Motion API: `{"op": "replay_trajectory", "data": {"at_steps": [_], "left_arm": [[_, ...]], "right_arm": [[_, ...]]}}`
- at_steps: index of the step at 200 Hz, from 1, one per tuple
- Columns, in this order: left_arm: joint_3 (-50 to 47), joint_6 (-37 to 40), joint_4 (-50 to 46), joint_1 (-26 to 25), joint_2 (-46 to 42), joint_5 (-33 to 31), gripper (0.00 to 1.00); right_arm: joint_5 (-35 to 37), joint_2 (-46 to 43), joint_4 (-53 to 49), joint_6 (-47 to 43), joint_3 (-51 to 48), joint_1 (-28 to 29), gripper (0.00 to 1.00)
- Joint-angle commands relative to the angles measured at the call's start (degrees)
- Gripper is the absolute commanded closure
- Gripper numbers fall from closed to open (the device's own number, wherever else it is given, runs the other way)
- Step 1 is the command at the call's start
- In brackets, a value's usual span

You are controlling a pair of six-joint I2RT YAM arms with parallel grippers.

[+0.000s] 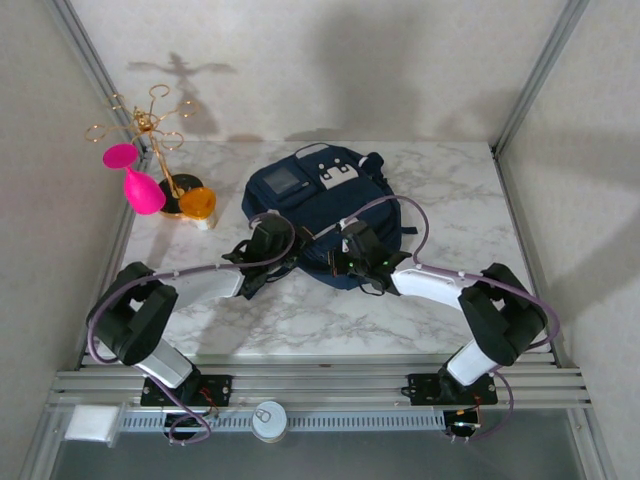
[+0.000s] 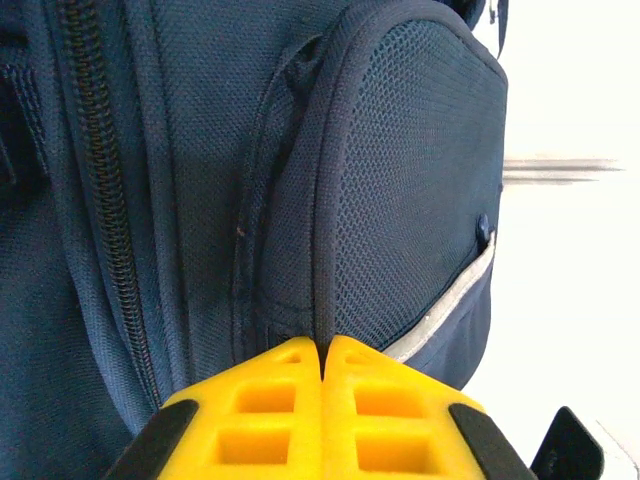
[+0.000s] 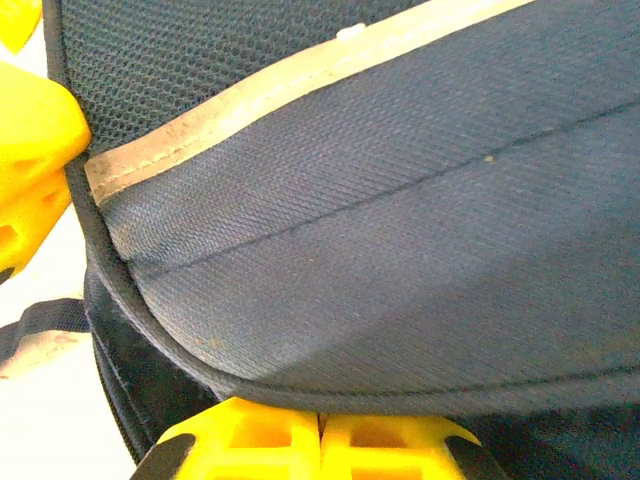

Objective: Pack the student bag
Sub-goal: Zip the student bag at the center of the table.

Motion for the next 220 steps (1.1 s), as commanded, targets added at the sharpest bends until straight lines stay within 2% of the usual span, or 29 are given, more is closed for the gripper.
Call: {"op": "replay_trajectory", "data": {"at_steps": [1,50,74,94,100,119,143,165,195,220], "left_arm": [[-0.72,4.31,-1.7,3.69,-5.19,-2.52,1.0],[1.96,15.47,-13.32,10.54,-8.42,2.11,1.0],[5.41,20.74,-17.17,13.56,-8.61,2.65,1.0],[8.38,23.3,-18.67,15.04,-7.13,6.51,1.0],[8.14,22.78,-17.87,14.69,-7.1,7.5,1.0],[5.05,18.84,-13.92,12.43,-8.47,9.73,0.89],[-3.48,10.62,-7.23,8.2,-13.54,7.12,0.65],[-8.72,4.85,-4.82,4.49,-16.0,5.03,0.53],[-11.95,-1.8,3.71,0.44,-14.74,4.54,0.49],[-10.04,-4.93,5.61,-3.4,-11.54,0.95,0.49]], "right_arm": [[10.63,-3.49,-10.99,0.62,0.65,-0.72,1.0],[18.67,-8.44,-23.18,3.46,1.36,-2.31,1.0],[16.88,-10.42,-23.81,1.84,1.34,-0.02,1.0],[13.51,-10.22,-23.05,1.84,2.77,4.11,1.0],[12.28,-9.8,-22.45,2.28,3.36,5.2,1.0],[8.7,-8.44,-19.66,4.15,4.54,6.82,1.0],[4.84,-7.26,-15.4,4.8,4.71,7.23,1.0],[6.11,-6.25,-16.72,4.46,6.03,7.41,1.0],[5.85,-6.33,-16.52,4.26,5.17,7.49,1.0],[6.3,-6.24,-16.13,4.42,4.51,7.54,1.0]]}}
